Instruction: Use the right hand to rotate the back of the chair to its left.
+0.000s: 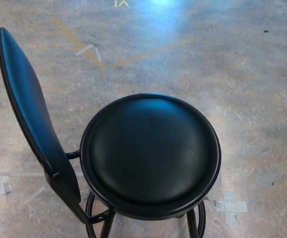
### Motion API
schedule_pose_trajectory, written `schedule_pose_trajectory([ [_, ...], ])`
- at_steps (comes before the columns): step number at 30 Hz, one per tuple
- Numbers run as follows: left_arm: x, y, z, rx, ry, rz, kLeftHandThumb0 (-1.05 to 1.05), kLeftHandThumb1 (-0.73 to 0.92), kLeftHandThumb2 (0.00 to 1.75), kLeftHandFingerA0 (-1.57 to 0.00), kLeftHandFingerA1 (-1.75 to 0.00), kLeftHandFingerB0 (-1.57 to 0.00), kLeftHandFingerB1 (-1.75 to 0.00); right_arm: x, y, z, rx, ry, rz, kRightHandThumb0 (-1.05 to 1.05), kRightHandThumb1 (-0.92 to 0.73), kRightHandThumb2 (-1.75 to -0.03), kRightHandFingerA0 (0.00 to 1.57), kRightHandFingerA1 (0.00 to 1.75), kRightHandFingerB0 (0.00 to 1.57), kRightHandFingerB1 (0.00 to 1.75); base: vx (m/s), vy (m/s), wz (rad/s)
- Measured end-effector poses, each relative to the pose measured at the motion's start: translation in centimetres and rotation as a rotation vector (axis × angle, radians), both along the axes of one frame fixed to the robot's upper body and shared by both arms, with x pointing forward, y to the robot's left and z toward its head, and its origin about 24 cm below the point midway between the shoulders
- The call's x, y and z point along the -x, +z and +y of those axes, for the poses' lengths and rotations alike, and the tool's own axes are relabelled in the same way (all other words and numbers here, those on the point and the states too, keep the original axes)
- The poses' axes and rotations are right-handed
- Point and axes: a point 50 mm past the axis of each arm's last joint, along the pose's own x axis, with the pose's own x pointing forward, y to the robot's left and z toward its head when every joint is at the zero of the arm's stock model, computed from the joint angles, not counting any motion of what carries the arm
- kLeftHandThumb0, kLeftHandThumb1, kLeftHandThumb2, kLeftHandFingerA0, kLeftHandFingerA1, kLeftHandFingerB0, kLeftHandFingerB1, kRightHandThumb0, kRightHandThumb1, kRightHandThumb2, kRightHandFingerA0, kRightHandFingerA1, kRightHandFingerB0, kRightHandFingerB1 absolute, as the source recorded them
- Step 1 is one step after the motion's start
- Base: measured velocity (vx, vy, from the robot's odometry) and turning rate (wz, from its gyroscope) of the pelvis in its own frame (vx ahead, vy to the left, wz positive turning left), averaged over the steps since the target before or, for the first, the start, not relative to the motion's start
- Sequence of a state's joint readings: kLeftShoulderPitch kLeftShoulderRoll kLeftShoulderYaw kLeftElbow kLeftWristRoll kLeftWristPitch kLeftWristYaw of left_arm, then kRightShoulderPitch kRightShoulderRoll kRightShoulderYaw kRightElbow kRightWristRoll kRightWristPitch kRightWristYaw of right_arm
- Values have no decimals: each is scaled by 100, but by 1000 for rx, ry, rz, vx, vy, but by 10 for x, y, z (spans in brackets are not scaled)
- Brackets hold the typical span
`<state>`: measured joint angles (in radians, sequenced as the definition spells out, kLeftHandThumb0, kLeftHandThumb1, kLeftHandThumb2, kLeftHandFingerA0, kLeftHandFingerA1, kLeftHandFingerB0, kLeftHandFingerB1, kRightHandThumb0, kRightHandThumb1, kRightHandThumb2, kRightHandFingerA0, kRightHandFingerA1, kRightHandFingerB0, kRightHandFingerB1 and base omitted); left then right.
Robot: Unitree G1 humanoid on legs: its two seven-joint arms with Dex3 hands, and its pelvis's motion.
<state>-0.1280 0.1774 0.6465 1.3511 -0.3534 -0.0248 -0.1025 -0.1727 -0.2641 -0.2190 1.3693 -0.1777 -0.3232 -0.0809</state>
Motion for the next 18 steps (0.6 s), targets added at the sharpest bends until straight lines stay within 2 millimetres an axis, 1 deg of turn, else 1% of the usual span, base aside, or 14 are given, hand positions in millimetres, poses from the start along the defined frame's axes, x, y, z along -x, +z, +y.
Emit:
schedule_pose_trajectory([
  [1,0,0,0,0,-3,2,-72,86,67,-34,-38,-26,-31,7,-4,1,-16,-28,32,-105,-50,-137,6,88,1,75,0,0,0],
  [2,1,0,0,0,-4,3,-72,86,67,-34,-38,-26,-31,9,-5,1,-21,-36,42,-105,-50,-137,6,88,1,75,0,0,0],
  [3,2,-1,-1,0,-6,6,-72,87,67,-36,-37,-26,-31,18,-9,1,-37,-68,81,-105,-49,-138,2,89,2,76,0,0,0],
  [4,3,-1,-1,0,-8,9,-74,87,67,-37,-36,-27,-31,21,-11,1,-46,-82,98,-105,-50,-139,0,88,6,77,0,0,0],
  [5,4,-1,-1,0,-11,12,-74,87,67,-37,-36,-27,-31,25,-13,1,-57,-99,118,-105,-50,-139,0,88,6,77,0,0,0],
  [6,5,-2,-2,-1,-17,16,-77,77,74,-35,-41,-25,-35,28,-14,1,-65,-112,131,-105,-49,-138,9,94,2,78,0,0,0],
  [8,6,-2,-2,-2,-26,20,-77,77,74,-39,-42,-29,-36,31,-15,1,-77,-131,147,-105,-50,-141,3,92,6,81,0,0,0],
  [10,6,-2,-3,-1,-31,23,-77,77,74,-39,-42,-29,-36,32,-16,1,-85,-143,166,-105,-50,-141,3,92,6,81,0,0,0],
  [11,6,-2,-3,-1,-33,24,-73,87,67,-44,-39,-35,-34,32,-16,1,-84,-140,172,-105,-49,-140,2,91,5,80,0,0,0],
  [12,6,-2,-4,-2,-36,25,-73,87,67,-44,-39,-35,-34,32,-16,1,-85,-139,176,-105,-49,-140,2,91,5,80,0,0,0],
  [14,6,-3,-4,-3,-41,27,-72,86,66,-44,-41,-36,-35,32,-17,1,-90,-148,181,-105,-49,-141,5,92,5,80,0,0,0],
  [15,6,-3,-4,-3,-37,27,-72,85,66,-46,-41,-38,-36,33,-17,1,-95,-153,183,-105,-48,-141,17,99,6,82,0,0,0],
  [16,7,-3,-3,-2,-34,28,-71,87,66,-48,-40,-39,-35,33,-17,1,-98,-158,186,-105,-48,-142,26,100,8,84,0,0,0],
  [18,7,-3,-3,-4,-39,31,-70,87,66,-47,-41,-37,-35,33,-17,0,-104,-165,189,-105,-50,-141,26,99,8,84,0,0,0],
])
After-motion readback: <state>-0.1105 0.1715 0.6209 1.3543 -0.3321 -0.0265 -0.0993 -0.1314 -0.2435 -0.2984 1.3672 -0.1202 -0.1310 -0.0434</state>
